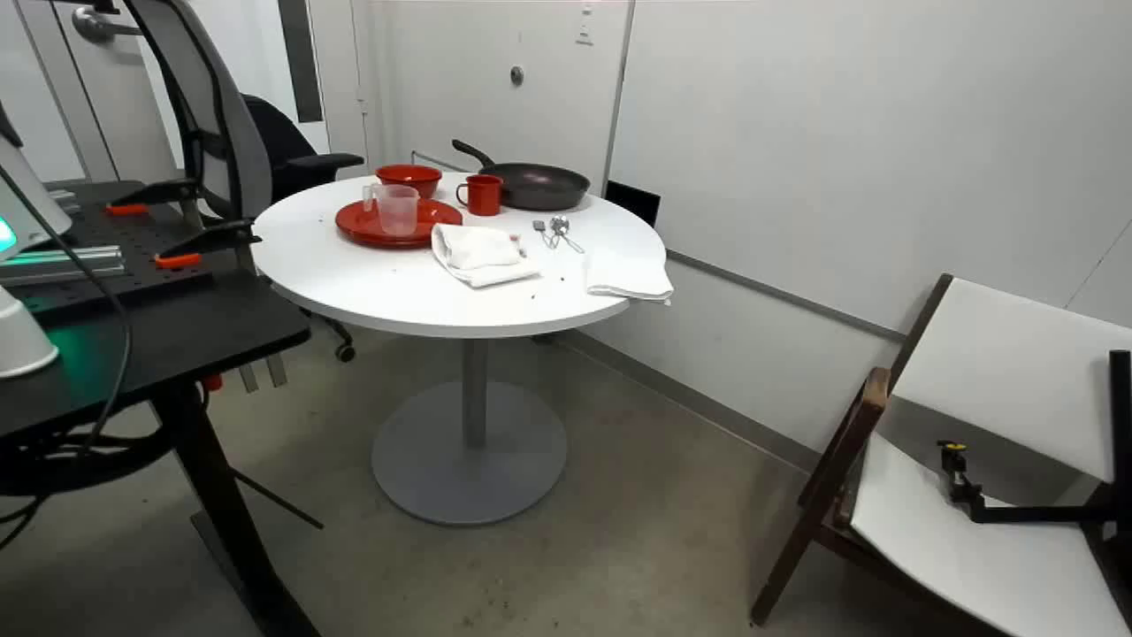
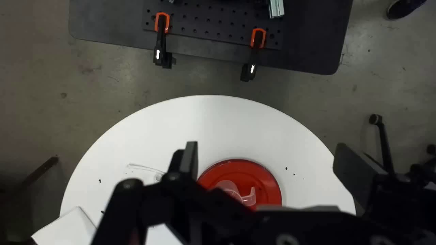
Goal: Remove the jar from the plate
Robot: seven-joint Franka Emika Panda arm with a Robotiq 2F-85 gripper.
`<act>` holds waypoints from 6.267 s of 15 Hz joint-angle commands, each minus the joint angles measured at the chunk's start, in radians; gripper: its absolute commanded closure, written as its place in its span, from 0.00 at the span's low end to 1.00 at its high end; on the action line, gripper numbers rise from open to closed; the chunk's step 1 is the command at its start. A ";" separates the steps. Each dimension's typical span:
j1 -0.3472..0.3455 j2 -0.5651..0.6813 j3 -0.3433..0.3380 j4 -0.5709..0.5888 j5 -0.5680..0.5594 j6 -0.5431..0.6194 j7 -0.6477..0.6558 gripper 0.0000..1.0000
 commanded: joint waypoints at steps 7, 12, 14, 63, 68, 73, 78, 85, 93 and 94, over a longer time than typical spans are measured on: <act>0.000 0.001 0.000 0.002 0.000 -0.001 0.000 0.00; 0.000 0.001 0.000 0.002 0.000 -0.001 0.000 0.00; 0.000 0.001 0.000 0.002 0.000 -0.001 0.000 0.00; 0.093 1.081 0.073 0.277 -0.098 0.817 0.836 0.00; 0.102 1.148 0.051 0.288 -0.069 0.883 0.793 0.00; 0.113 1.233 0.033 0.326 -0.047 0.961 0.790 0.00; 0.120 1.292 0.017 0.363 -0.040 0.969 0.779 0.00; 0.124 1.323 0.013 0.394 -0.018 0.974 0.761 0.00; 0.141 1.331 -0.007 0.408 -0.024 0.947 0.771 0.00; 0.125 1.331 0.012 0.405 -0.002 0.957 0.739 0.00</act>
